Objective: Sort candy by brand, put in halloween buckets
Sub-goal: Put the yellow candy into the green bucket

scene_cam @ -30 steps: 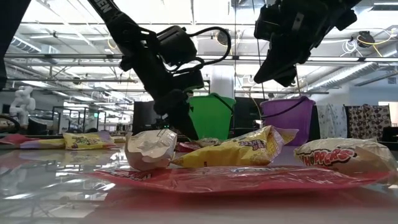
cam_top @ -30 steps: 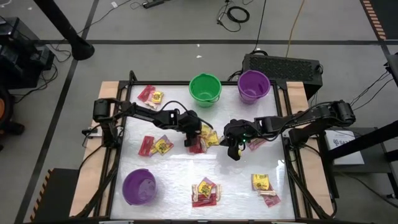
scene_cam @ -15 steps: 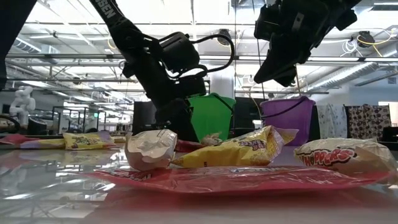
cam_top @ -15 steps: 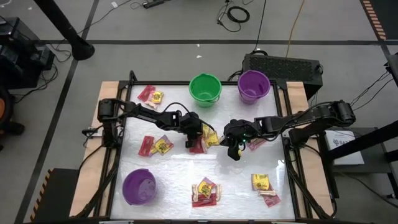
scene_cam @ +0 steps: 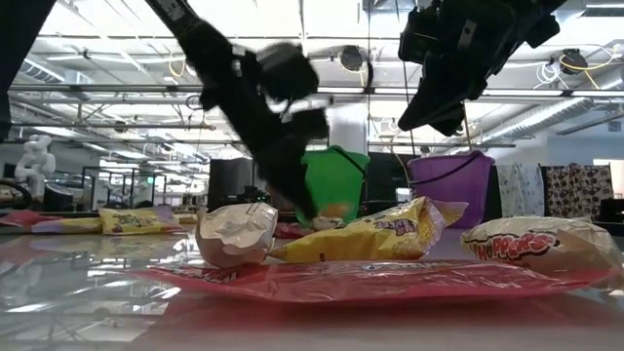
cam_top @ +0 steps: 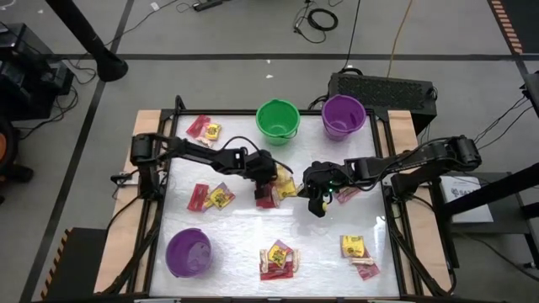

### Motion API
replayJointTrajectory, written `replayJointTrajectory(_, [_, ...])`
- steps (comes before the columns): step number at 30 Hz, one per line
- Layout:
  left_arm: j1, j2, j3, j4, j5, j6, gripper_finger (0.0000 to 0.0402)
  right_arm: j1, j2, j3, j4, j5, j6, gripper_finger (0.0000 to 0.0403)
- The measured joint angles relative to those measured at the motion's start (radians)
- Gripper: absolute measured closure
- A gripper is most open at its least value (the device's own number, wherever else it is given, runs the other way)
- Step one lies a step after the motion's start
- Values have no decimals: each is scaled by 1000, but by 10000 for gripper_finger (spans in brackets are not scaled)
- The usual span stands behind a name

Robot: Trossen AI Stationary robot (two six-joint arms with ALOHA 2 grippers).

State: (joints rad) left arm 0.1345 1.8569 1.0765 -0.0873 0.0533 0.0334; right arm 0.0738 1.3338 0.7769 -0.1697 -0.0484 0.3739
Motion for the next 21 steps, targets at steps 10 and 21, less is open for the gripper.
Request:
replayJointTrajectory(10, [8, -192, 81, -80, -3, 8, 399, 0, 0, 0, -9, 0, -1, 403])
replayJointTrajectory(21, [159, -269, 120, -45, -128, 29, 401, -3, -1, -1, 7, 1, -20, 403])
